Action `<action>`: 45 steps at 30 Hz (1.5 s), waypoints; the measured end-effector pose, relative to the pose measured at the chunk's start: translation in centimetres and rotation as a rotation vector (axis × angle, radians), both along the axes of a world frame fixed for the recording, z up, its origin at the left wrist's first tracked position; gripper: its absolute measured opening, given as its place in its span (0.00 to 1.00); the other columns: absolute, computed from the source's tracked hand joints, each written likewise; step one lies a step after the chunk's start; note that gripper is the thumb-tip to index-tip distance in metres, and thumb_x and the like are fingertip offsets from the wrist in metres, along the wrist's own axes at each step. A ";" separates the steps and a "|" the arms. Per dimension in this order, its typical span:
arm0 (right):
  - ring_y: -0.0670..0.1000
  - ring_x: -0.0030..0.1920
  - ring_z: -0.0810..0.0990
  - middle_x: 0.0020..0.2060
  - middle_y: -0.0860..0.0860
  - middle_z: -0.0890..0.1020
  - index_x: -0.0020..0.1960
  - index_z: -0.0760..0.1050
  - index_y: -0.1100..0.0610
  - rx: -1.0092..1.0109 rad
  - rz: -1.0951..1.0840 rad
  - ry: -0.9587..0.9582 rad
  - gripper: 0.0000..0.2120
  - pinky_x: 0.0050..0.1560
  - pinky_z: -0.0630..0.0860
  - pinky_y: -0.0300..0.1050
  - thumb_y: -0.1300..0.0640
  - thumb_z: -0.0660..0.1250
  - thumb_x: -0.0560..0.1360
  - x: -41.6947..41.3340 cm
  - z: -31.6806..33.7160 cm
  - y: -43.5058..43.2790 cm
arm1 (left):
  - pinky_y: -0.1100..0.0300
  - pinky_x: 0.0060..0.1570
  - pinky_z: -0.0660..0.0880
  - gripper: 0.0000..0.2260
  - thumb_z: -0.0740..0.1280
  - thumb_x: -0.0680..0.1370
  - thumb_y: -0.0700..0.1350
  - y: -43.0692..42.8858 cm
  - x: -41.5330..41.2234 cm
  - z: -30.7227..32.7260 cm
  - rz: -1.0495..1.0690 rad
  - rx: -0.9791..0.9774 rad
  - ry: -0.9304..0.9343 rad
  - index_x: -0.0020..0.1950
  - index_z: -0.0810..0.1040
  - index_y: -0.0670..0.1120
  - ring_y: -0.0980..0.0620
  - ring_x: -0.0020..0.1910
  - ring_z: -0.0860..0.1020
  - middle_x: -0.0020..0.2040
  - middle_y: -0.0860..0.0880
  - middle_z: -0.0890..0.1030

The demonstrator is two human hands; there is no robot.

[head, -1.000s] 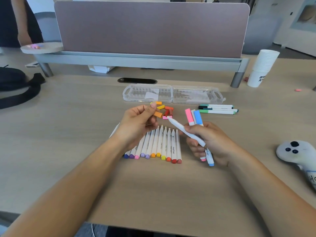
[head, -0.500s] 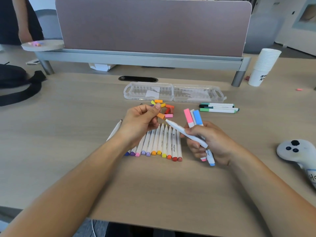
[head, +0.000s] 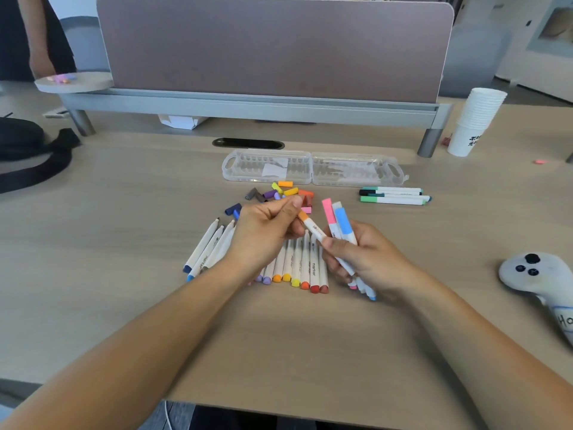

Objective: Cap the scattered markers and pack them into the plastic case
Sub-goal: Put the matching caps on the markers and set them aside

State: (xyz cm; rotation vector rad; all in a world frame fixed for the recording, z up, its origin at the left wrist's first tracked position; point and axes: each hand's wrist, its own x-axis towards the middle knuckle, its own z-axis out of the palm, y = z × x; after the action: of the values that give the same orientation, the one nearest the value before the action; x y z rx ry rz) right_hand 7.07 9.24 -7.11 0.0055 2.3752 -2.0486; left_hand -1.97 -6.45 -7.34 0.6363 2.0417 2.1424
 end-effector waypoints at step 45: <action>0.59 0.58 0.75 0.59 0.53 0.79 0.66 0.72 0.47 1.276 -0.313 0.062 0.15 0.55 0.73 0.51 0.52 0.60 0.80 -0.2 -0.6 8.2 | 0.63 0.44 0.75 0.06 0.77 0.72 0.45 9.1 -1.9 2.4 -0.253 -0.707 0.258 0.40 0.81 0.54 0.56 0.43 0.79 0.42 0.55 0.82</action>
State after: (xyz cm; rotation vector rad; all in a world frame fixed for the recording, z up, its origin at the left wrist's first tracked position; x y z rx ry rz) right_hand 6.85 17.46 -7.72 0.3205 3.3505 -0.2321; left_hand -3.84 2.68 -4.91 1.0051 2.4604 1.1248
